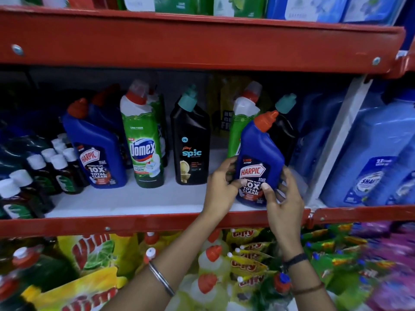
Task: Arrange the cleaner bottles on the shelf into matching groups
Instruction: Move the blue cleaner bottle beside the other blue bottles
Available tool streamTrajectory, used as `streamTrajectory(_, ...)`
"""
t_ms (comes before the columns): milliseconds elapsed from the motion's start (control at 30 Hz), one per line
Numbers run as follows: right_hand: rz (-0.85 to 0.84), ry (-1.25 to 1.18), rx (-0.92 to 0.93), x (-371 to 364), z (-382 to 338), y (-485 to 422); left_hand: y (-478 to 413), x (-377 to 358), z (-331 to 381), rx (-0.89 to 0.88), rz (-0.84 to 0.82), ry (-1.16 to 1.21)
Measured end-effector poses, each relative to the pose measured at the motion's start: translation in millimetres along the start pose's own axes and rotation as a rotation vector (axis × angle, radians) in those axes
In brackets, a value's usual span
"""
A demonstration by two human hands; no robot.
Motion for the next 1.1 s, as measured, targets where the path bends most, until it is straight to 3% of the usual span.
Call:
streamTrajectory(333,-0.084,-0.125,0.082,-76,-62,20,68,96,26,-0.074,0.200,0.033)
streamTrajectory(700,-0.310,-0.228,0.100,-211,-105,35,144,216,14,-0.057,0.447,0.006)
streamTrajectory(1100,-0.403,-0.199,0.068,-294,-111,36,169,283,-16,0.010,0.590,-0.092)
Point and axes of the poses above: each hand's wrist, its own y-axis away from the middle knuckle, its own x-axis out of the back of the hand, z = x × y, the point moved 7 cm from there along -y, towards the middle knuckle, and after that the axes turned 15 degrees about -z, right-handed, at the moved point
